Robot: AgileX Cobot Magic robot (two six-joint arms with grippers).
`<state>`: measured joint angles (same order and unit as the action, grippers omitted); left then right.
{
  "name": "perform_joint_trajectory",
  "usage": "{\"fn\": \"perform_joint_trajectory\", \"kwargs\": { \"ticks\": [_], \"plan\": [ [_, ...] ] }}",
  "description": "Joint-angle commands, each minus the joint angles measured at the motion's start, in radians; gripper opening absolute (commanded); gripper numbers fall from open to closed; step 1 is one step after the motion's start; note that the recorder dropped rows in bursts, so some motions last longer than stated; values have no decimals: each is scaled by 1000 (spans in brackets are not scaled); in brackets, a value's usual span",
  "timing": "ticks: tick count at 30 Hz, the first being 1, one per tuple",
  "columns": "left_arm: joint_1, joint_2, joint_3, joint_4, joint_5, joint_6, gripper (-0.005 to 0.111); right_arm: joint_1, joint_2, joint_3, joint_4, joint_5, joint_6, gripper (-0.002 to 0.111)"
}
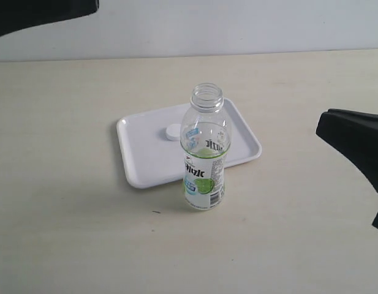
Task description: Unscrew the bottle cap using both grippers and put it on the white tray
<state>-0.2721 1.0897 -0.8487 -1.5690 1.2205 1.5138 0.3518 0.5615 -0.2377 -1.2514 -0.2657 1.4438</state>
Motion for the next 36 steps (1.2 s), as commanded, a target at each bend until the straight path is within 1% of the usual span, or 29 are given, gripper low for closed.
{"fn": "perform_joint_trajectory", "kwargs": {
  "ticks": [1,5,7,9,10,11,12,13,14,16,18,20,22,24,26,29,31,36],
  "plan": [
    [5,-8,2,28,1,34,3,-2,-3,3,-10,-24,0,0],
    [5,-21,7,30,1,-41,0,-2,-3,3,-31,-30,0,0],
    [5,-49,32,50,1,-46,0,-2,-3,18,-65,-73,0,0],
    [5,-113,103,62,1,-46,0,-2,-3,53,-65,-98,-1,0],
    [5,-178,167,55,-31,-36,0,-2,-3,81,-65,-60,-3,0],
    [5,-209,195,53,-70,-33,0,-2,-3,94,-65,-40,-6,0],
    [5,-307,268,53,-194,-33,0,-2,-3,113,-58,-15,-5,0],
    [5,-345,296,51,-254,-33,0,-2,-3,118,-58,-15,-7,0],
    [5,-443,360,29,-343,-35,0,-2,-3,132,-57,-21,-13,0],
    [5,-582,445,-13,-420,-37,0,-2,-3,145,-34,-9,-49,0],
    [5,-723,546,-73,-503,-41,0,-2,-3,151,53,-14,-129,0],
    [5,-858,633,-75,-599,-74,0,-2,-3,165,128,-19,-223,0],
    [5,-959,695,-69,-664,-83,0,-2,-3,181,151,-19,-247,0],
    [5,-1023,723,-69,-701,-83,0,-2,-3,181,153,-17,-248,0],
    [5,-1059,732,-64,-705,-83,0,-2,-3,181,152,-21,-221,0],
    [5,-1088,735,-38,-699,-83,0,-2,-3,181,152,-45,-62,0],
    [5,-1090,735,-38,-699,-83,0,-2,-3,181,152,-47,0,0],
    [5,-1090,735,-38,-699,-83,0,-2,-3,181,152,-47,9,0]
  ]
}}
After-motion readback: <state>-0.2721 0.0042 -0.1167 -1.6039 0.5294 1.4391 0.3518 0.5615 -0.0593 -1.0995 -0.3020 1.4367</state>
